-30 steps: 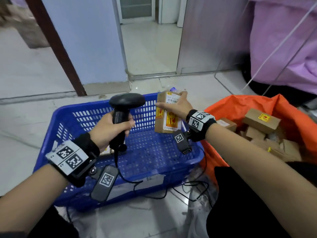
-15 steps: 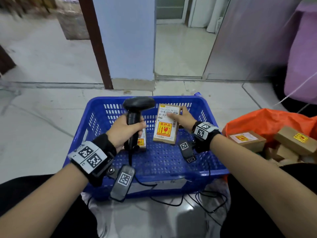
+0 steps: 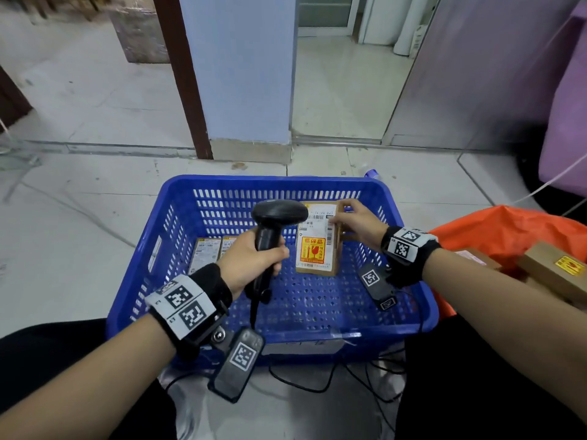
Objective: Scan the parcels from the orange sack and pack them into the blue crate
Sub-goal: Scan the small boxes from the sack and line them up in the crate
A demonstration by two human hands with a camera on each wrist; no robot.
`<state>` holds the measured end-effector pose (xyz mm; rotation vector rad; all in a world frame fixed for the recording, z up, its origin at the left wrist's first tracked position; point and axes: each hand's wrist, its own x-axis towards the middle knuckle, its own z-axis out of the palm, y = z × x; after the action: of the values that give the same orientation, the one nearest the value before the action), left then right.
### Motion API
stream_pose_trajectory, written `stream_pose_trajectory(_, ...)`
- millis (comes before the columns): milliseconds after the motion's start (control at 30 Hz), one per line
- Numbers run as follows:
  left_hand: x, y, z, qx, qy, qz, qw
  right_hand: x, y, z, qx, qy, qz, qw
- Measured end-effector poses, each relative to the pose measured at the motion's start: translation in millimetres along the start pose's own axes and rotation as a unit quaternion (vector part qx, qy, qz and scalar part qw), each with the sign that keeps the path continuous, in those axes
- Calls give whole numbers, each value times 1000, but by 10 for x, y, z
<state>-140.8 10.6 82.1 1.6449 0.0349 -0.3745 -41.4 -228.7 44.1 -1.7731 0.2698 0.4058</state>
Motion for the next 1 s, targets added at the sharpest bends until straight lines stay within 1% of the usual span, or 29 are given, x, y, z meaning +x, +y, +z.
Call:
stream_pose_trajectory(100,25,-16,27,10,-2,-5,1000,98,-26,94,-13,-2,-18,1000)
stream_pose_trajectory(200,55,-11,14,0,14,-15,1000,165,-8,178,-28,7,-33,999)
stream_pose_trajectory(433,78,-68,-29,7,49,-37,998,204,24,243,-34,-3,-27,999)
stream_pose_trajectory(700,20,-110,-61,32,35,-50,998,228,18,278,-46,0,-22,999)
stream_pose_trajectory(933,-19,-98,-64,25,21,-55,998,247,33,308,-56,-12,-21,998)
stream_pose_trajectory(1000,-23,-91,-74,23,27,-51,998,273,63,320,-54,-10,-20,998)
